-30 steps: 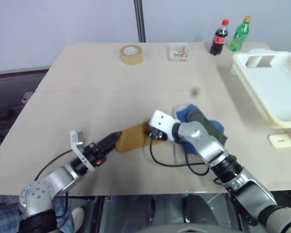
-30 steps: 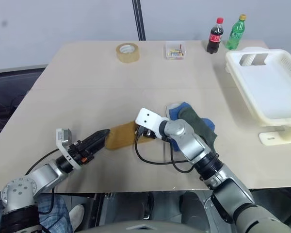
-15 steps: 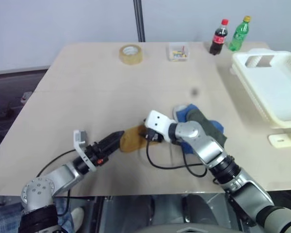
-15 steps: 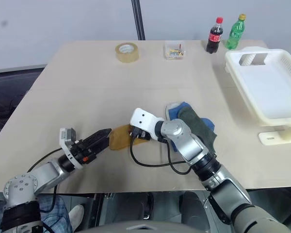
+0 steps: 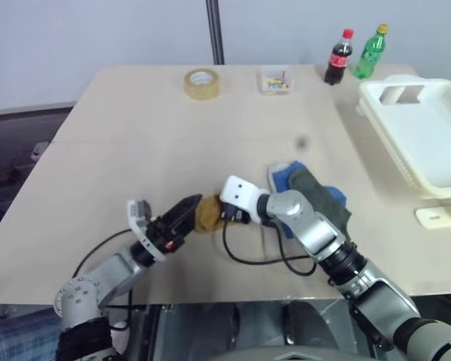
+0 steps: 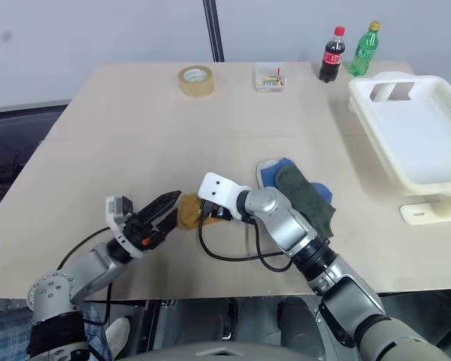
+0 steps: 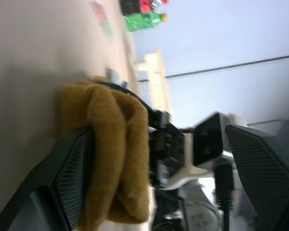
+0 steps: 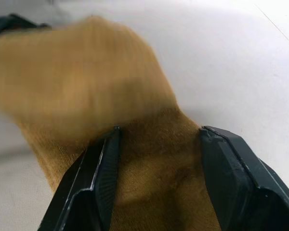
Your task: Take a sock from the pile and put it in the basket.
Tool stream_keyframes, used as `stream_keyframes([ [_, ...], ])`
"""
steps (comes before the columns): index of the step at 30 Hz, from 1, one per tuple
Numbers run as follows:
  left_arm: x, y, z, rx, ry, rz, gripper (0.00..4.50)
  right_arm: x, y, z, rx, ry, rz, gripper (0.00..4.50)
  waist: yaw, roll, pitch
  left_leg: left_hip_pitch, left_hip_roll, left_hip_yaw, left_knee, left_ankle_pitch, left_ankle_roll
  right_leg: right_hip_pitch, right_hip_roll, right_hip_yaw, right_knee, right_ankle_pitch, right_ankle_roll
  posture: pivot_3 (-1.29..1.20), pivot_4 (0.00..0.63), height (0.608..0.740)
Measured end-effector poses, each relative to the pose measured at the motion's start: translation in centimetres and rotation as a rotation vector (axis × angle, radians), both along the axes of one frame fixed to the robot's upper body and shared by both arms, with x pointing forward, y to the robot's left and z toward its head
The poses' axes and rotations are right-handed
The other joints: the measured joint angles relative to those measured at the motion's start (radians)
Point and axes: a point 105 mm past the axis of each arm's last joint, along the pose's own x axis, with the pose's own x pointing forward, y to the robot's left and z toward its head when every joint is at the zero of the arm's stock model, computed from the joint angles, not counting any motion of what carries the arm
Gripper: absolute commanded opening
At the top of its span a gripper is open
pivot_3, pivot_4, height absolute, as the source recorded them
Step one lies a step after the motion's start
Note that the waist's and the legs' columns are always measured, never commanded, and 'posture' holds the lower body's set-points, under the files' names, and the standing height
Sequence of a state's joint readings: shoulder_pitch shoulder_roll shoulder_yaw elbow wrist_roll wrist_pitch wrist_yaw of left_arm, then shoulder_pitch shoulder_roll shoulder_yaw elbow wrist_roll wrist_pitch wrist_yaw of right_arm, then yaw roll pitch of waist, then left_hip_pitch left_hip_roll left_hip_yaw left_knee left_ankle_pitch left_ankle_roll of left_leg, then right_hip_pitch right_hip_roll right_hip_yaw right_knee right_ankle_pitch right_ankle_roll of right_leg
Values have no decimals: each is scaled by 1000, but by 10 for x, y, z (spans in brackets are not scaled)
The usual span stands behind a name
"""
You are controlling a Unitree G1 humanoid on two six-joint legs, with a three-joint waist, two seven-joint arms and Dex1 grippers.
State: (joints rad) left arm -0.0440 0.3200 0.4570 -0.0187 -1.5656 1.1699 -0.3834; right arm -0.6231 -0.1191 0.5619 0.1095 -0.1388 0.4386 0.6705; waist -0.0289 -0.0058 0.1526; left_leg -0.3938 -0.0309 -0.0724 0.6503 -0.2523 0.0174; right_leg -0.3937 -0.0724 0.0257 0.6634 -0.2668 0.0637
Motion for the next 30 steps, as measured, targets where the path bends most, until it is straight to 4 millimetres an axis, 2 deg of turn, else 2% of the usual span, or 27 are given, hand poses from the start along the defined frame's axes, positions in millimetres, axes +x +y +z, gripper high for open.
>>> stream_keyframes([
  [5, 8, -9, 5, -4, -13, -6, 4474, 4, -10, 7, 15, 39, -45, 2711, 1, -1, 1, -2, 0, -1, 0, 0, 0, -1, 1, -1, -1, 0, 0, 0, 150, 738],
  [10, 16, -8, 12, -21, -38, 11, 4474, 8, -46, 25, 2, 69, -101, 2711, 9, -1, 1, -5, -1, -1, 0, 2, -3, -3, 1, -1, -2, 0, 0, 0, 150, 738],
  [14, 20, -7, 13, -38, -38, 23, 4474, 4, -69, 37, -5, 121, -126, 2711, 11, -1, 1, -6, -1, -1, -1, 1, -2, -3, 1, -1, -2, 0, 0, 0, 150, 738],
  [17, 23, -7, 15, -44, -40, 23, 4474, -4, -74, 47, 20, 169, -118, 2711, 12, -1, 2, -6, 0, -1, -1, 0, 0, -3, 1, -1, -2, 0, 0, 0, 150, 738],
  [21, 25, -8, 15, -52, -39, 20, 4474, -1, -80, 57, 32, 166, -136, 2711, 13, -1, 2, -6, -1, -1, -1, 0, 0, -3, 1, -1, -2, 0, 0, 0, 150, 738],
  [23, 26, -8, 15, -58, -40, 22, 4474, 6, -86, 55, 22, 157, -170, 2711, 14, -1, 2, -6, -1, -1, -1, 0, 0, -3, 1, -2, -2, 0, 0, 0, 150, 738],
  [25, 27, -10, 15, -69, -42, 22, 4474, 13, -90, 45, 16, 180, -212, 2711, 14, -1, 2, -6, -1, -1, -1, 2, -3, -3, 1, -1, -2, 0, 0, 0, 150, 738],
  [30, 37, -25, 23, -122, -64, 1, 4474, 15, -73, 17, -4, 229, -232, 2711, 15, -2, 3, -6, -1, -1, -1, 2, -3, -3, 1, -1, -2, 0, 0, 0, 150, 738],
])
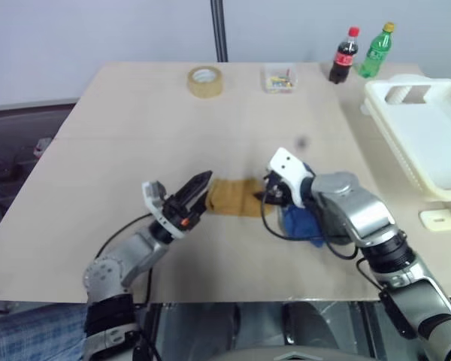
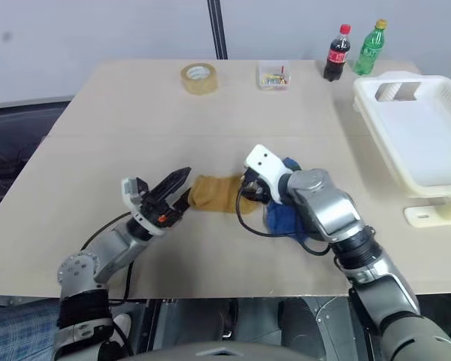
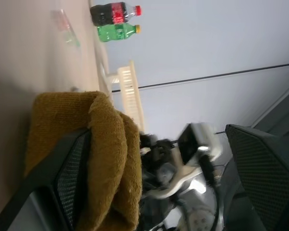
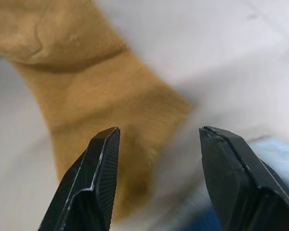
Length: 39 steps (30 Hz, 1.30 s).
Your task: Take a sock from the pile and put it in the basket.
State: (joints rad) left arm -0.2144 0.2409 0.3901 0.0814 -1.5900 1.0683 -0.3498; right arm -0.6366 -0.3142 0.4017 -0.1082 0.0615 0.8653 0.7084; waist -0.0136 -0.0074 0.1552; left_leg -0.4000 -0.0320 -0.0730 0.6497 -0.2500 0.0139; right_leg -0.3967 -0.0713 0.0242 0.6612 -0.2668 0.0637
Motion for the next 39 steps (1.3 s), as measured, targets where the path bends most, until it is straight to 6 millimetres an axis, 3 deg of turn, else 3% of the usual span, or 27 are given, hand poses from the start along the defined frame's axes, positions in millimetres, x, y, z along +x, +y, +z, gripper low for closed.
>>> stream_keyframes([
  [11, 10, -9, -2, -2, 10, 11, 4474, -3, 2, -2, -17, -11, -37, 2711, 2, 0, 0, 0, 0, -1, 0, 0, 0, 0, 0, -1, 0, 0, 0, 0, 150, 738],
  [20, 19, -30, -10, 33, 14, -56, 4474, -9, -36, 37, 36, -60, -144, 2711, 5, -1, 1, 0, -1, -2, 1, 0, 0, 2, 0, -3, -1, 0, 0, 0, 150, 738],
  [24, 23, -42, -10, 30, 2, -87, 4474, -18, -42, 40, 117, 4, -190, 2711, 3, -1, 1, 0, -1, -2, 1, 0, 0, 2, 0, -2, -1, 0, 0, 0, 150, 738],
  [30, 28, -50, -12, 30, 1, -95, 4500, -29, -27, 40, 288, 148, -240, 4468, 0, -1, 1, 0, 0, -2, 0, 0, 1, 2, 1, -2, 0, 0, 0, 0, 150, 738],
  [39, 34, -52, -12, 18, -2, -78, 4500, -25, -15, 18, 239, 149, -290, 4468, 1, 0, 1, 1, -1, -2, 1, 0, 0, 2, 1, -2, 1, 0, 0, 0, 150, 738],
])
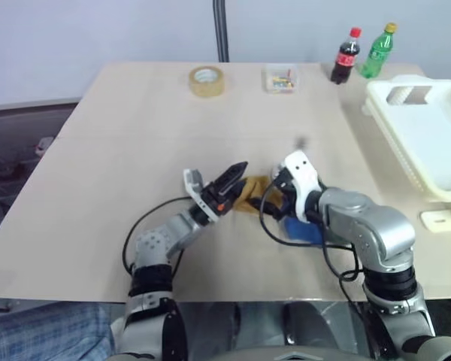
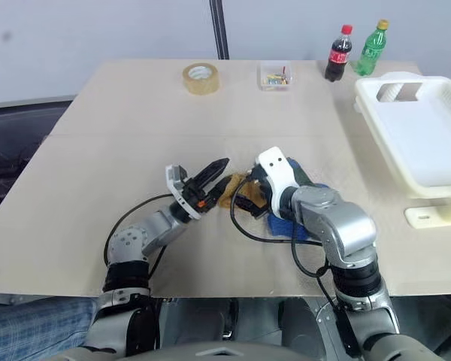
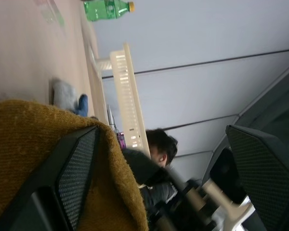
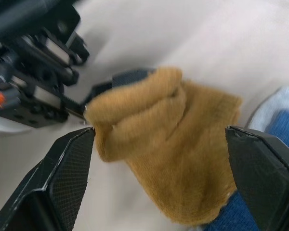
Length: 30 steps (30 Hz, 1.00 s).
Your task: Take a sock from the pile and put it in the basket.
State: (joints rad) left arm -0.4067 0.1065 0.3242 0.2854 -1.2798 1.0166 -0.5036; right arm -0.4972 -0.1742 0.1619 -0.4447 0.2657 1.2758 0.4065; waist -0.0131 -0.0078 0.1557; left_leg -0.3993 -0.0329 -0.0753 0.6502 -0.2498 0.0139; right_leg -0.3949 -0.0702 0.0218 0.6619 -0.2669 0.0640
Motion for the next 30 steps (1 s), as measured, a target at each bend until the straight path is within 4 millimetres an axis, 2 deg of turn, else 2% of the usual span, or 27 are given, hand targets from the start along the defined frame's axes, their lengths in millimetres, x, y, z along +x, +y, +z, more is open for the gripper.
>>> stream_keyframes([
  [9, 0, -2, -1, -3, -4, -3, 4500, 16, 0, -20, -85, 12, -51, 4468, 0, 0, 0, 0, 0, 0, 0, 0, 0, 0, 0, 0, 0, 0, 0, 0, 150, 738],
  [22, -5, 3, 0, -1, -10, 10, 4500, 4, 22, -24, -84, 32, 44, 4468, -3, 0, 0, 0, 0, 0, 0, 0, 0, 0, 0, 0, 0, 0, 0, 0, 150, 738],
  [26, -8, 4, 0, -1, -9, 12, 4500, 4, 26, -26, -49, 70, 41, 4468, -6, 0, 0, 0, 0, 0, 0, 0, 0, 0, 0, 0, -1, 0, 0, 0, 150, 738],
  [30, -9, 4, 0, 3, -5, 16, 4500, 7, 29, -23, 85, 160, -2, 4468, -7, 0, 0, 1, 1, 0, 0, -1, 1, 0, 1, 1, 0, 0, 0, 0, 150, 738],
])
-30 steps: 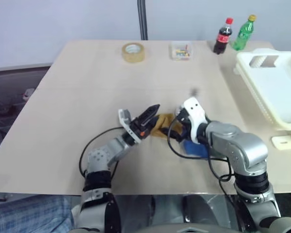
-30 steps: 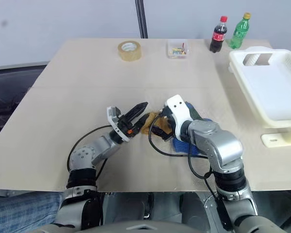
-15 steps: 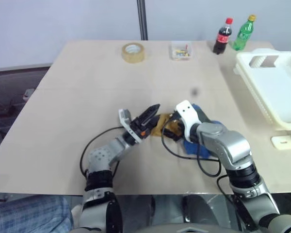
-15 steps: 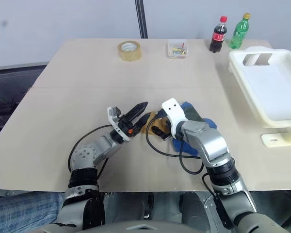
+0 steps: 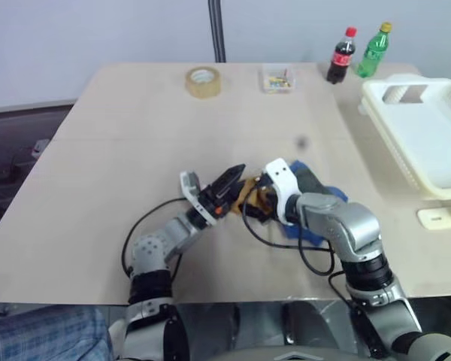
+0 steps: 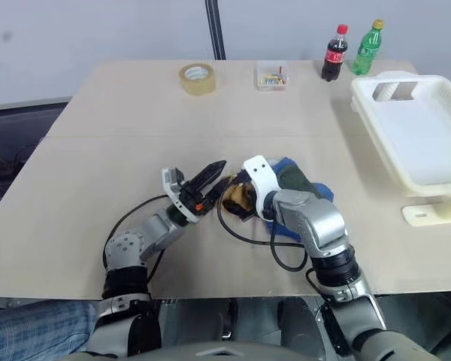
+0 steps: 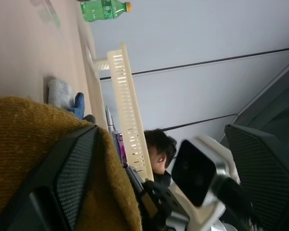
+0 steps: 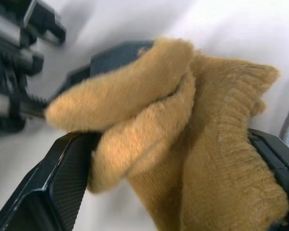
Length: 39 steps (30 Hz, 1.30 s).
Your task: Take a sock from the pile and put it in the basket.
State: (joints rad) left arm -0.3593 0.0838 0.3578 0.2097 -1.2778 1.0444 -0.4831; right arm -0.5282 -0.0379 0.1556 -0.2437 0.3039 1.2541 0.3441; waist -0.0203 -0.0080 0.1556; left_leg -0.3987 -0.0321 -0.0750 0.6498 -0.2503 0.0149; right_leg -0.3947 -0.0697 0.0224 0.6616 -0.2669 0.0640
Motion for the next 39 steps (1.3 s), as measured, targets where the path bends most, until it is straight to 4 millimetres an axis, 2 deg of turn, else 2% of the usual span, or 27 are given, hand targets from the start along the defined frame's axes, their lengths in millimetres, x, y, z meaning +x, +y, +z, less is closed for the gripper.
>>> stream_keyframes([
  [3, 0, 0, 0, 2, 2, -1, 4500, 1, -2, 1, 36, 28, -12, 4468, 0, 0, 0, 0, 0, 0, 0, 0, 0, 0, 0, 0, 0, 0, 0, 0, 150, 738],
  [4, 0, 0, 0, 2, 2, -1, 4500, 1, -2, 1, 41, 35, -15, 3915, 0, 0, 0, 0, 0, 0, 0, 0, 0, 0, 0, 0, 0, 0, 0, 0, 150, 738],
  [6, 0, -1, 0, 2, 2, -1, 4500, 2, -4, 1, 44, 42, -19, 3406, 0, 0, 0, 0, 0, 0, 0, 0, 0, 0, 0, 0, 0, 0, 0, 0, 150, 738],
  [7, 0, 0, 0, 3, 2, -1, 4500, 2, -5, -1, 45, 52, -22, 2973, 0, 0, 0, 0, 0, 0, 0, 0, 0, 0, 0, 0, 0, 0, 0, 0, 150, 738],
  [20, 3, -3, 0, 7, -2, -9, 4500, -14, -13, 1, 59, 70, 109, 2973, 2, 0, 0, 0, 0, 0, 0, -1, 2, 0, 0, 0, -1, 0, 0, 0, 150, 738],
  [23, 3, -3, 0, 7, -3, -10, 4500, -16, -14, 2, 65, 72, 122, 3714, 3, 0, 0, 0, 0, 0, 0, -1, 2, 0, 0, 0, -1, 0, 0, 0, 150, 738],
  [24, 3, -4, 0, 8, -4, -11, 4500, -17, -12, 3, 74, 74, 132, 4218, 3, 0, 0, 0, 0, 0, 0, -1, 2, 0, 0, 0, -1, 0, 0, 0, 150, 738],
  [25, 3, -4, 0, 8, -4, -12, 4500, -19, -11, 5, 85, 72, 146, 4444, 4, 0, 0, 0, 0, 0, 0, -1, 2, 0, 0, 0, -1, 0, 0, 0, 150, 738],
  [30, 3, -5, -1, 6, -5, -14, 4500, -21, -4, 12, 180, 124, 120, 4444, 5, 0, 0, 0, 0, 0, 0, -1, 2, 0, 0, 0, 0, 0, 0, 0, 150, 738],
  [39, 1, -7, -1, -4, -8, -19, 4500, -10, 2, 8, 262, 247, -35, 4444, 5, 0, 0, -1, 0, 0, -1, 0, 0, -1, 0, 0, -1, 0, 0, 0, 150, 738],
])
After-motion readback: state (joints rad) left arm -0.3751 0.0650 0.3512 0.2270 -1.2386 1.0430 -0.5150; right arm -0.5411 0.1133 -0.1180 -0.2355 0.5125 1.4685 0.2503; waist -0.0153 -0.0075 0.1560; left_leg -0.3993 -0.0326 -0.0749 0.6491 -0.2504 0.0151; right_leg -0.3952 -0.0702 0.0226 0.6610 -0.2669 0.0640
